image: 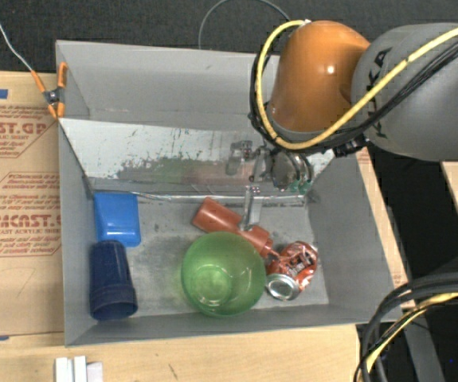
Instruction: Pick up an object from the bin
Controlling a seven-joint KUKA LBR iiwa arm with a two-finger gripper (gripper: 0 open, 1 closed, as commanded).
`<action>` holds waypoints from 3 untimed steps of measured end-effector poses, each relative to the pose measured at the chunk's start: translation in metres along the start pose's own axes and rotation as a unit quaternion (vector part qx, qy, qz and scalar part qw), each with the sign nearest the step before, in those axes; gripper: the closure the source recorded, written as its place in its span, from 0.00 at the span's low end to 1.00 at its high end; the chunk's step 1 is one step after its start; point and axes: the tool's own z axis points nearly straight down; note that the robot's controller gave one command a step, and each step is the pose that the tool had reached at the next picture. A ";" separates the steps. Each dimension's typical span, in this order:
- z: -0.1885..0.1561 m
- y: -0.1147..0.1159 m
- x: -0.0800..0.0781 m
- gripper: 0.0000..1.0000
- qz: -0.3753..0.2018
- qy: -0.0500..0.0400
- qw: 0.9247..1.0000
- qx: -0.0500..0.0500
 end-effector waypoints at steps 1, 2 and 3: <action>-0.005 0.000 -0.001 0.00 0.000 -0.004 1.000 0.000; 0.088 -0.041 0.014 0.00 -0.021 -0.003 1.000 0.000; 0.112 -0.058 0.012 0.00 -0.022 -0.003 1.000 0.000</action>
Offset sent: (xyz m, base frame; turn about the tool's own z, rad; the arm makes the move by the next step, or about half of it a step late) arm -0.0215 -0.0581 -0.1282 -0.0581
